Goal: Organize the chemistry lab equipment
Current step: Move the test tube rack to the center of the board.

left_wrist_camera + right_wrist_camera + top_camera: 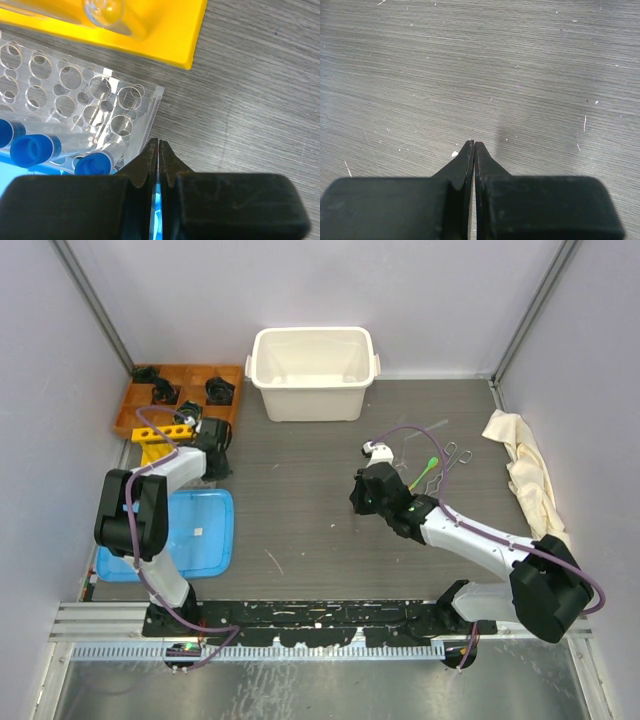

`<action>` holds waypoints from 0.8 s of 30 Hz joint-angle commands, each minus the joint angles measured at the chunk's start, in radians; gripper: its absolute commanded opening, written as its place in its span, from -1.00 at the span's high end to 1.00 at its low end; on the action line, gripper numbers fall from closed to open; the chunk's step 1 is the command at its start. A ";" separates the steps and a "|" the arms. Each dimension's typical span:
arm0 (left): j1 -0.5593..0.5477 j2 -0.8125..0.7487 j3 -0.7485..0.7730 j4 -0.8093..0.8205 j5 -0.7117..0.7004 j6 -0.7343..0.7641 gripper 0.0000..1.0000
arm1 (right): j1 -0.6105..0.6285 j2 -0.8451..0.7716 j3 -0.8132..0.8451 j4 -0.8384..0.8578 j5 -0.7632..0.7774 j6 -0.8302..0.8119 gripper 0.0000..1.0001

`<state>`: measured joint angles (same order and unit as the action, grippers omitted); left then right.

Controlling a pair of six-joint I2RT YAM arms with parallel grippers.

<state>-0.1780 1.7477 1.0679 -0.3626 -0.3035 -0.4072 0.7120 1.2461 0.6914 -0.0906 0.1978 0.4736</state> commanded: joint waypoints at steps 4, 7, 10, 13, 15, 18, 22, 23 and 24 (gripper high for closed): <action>0.019 -0.105 -0.025 0.091 0.024 -0.033 0.83 | 0.003 -0.018 0.002 0.048 -0.007 0.002 0.87; 0.016 -0.178 -0.093 0.181 0.166 -0.051 0.62 | 0.003 -0.032 0.000 0.044 -0.005 0.003 0.82; 0.007 -0.274 -0.154 0.252 0.319 -0.105 0.50 | 0.003 -0.055 0.011 0.020 0.006 0.003 0.69; -0.020 -0.376 -0.206 0.288 0.425 -0.159 0.45 | 0.003 -0.091 0.037 -0.027 0.039 -0.004 0.47; -0.056 -0.440 -0.234 0.283 0.456 -0.177 0.44 | 0.003 -0.110 0.070 -0.064 0.065 -0.016 0.37; -0.121 -0.563 -0.276 0.272 0.484 -0.189 0.41 | 0.003 -0.122 0.162 -0.142 0.089 -0.053 0.25; -0.194 -0.711 -0.345 0.250 0.512 -0.226 0.40 | 0.003 -0.073 0.420 -0.288 0.170 -0.128 0.01; -0.206 -0.747 -0.359 0.243 0.506 -0.233 0.40 | 0.003 -0.048 0.498 -0.322 0.192 -0.150 -0.06; -0.211 -0.781 -0.371 0.233 0.502 -0.240 0.39 | 0.000 -0.017 0.571 -0.352 0.218 -0.172 -0.14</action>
<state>-0.3603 1.0801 0.7361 -0.1463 0.1562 -0.5980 0.7120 1.1839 0.9874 -0.3546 0.2962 0.4000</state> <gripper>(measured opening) 0.299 0.514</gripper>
